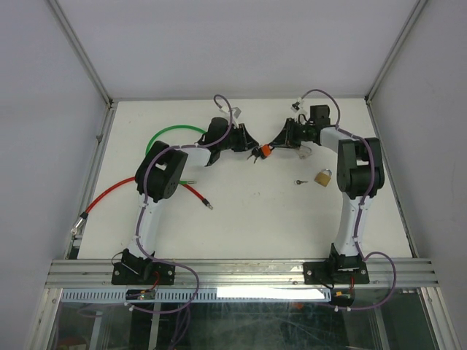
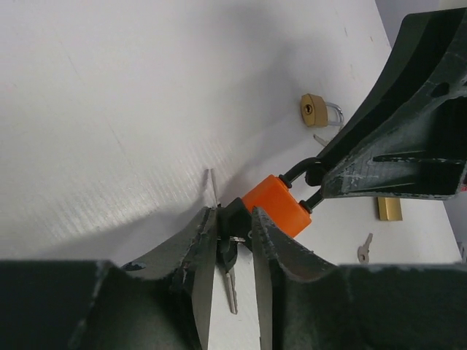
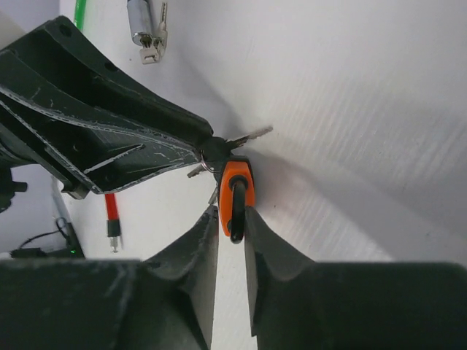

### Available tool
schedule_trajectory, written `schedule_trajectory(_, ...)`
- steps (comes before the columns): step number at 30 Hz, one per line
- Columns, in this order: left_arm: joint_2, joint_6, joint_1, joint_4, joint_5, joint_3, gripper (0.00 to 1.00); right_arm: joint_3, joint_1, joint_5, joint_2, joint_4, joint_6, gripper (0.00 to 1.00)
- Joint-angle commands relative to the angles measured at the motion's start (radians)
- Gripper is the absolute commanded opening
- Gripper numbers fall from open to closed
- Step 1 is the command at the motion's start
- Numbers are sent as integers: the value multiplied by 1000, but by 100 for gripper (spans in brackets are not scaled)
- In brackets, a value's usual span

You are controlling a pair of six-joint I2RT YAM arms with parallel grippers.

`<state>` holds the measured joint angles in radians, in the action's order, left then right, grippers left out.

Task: Lock with the key
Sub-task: Place the key at the center of the board, then pick up the lock from the center of the board.

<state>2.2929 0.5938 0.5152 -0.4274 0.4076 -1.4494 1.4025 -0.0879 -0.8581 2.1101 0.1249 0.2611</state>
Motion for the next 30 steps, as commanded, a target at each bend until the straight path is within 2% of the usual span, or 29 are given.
schedule_trajectory(1, -34, -64, -8, 20, -53, -34, 28, 112, -4, 44, 11, 120, -119, 31)
schedule_trajectory(6, -168, -181, -10, 15, -135, 41, 36, 136, -3, 132, -41, 199, -252, 50)
schedule_trajectory(11, -359, -286, -10, -73, -219, 227, 48, 116, -2, 238, -129, 244, -378, 58)
schedule_trajectory(16, -567, -317, -11, -140, -249, 445, 53, 63, -1, 291, -239, 252, -508, 59)
schedule_trajectory(22, -802, -306, -12, -203, -287, 723, 62, -36, -1, 167, -453, 248, -619, 59)
schedule_trajectory(30, -1074, -238, -15, -132, -328, 927, 77, -134, -9, 35, -699, 326, -722, 58)
